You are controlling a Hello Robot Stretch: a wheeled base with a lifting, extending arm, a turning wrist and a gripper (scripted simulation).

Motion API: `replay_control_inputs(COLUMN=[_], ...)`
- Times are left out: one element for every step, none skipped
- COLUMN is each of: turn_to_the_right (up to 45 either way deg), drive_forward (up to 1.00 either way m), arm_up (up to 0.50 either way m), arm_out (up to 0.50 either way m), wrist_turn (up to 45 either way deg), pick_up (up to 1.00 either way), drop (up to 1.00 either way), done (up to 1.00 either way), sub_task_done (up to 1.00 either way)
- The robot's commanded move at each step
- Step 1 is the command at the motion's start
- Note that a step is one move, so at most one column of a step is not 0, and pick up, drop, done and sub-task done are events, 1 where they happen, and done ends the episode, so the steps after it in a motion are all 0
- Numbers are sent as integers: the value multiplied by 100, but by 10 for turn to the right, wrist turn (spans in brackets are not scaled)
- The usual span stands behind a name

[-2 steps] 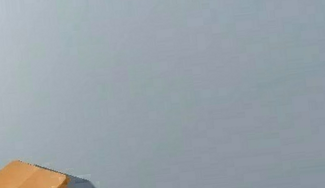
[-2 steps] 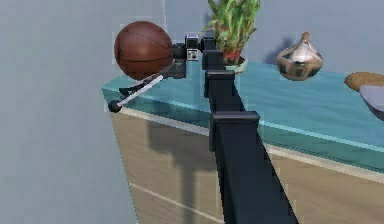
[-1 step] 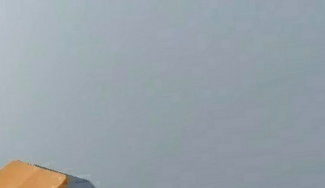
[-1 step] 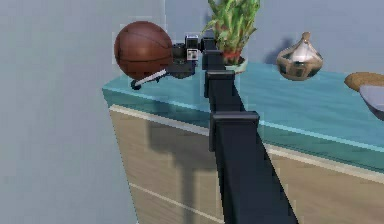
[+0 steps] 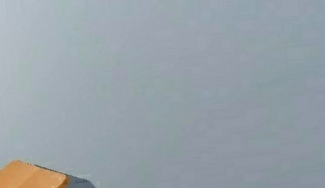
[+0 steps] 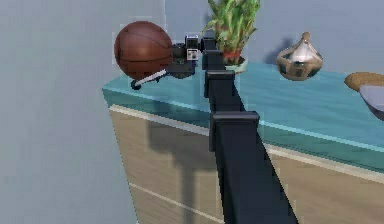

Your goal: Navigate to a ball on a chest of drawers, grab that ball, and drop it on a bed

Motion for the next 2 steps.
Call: replay_control_inputs(turn_to_the_right=[0,0], drive_forward=[0,0], arm_up=[0,0], arm_out=[0,0], wrist_turn=[-450,-390], pick_up=[0,0], drop=[0,0], done=[0,0], sub_task_done=[0,0])
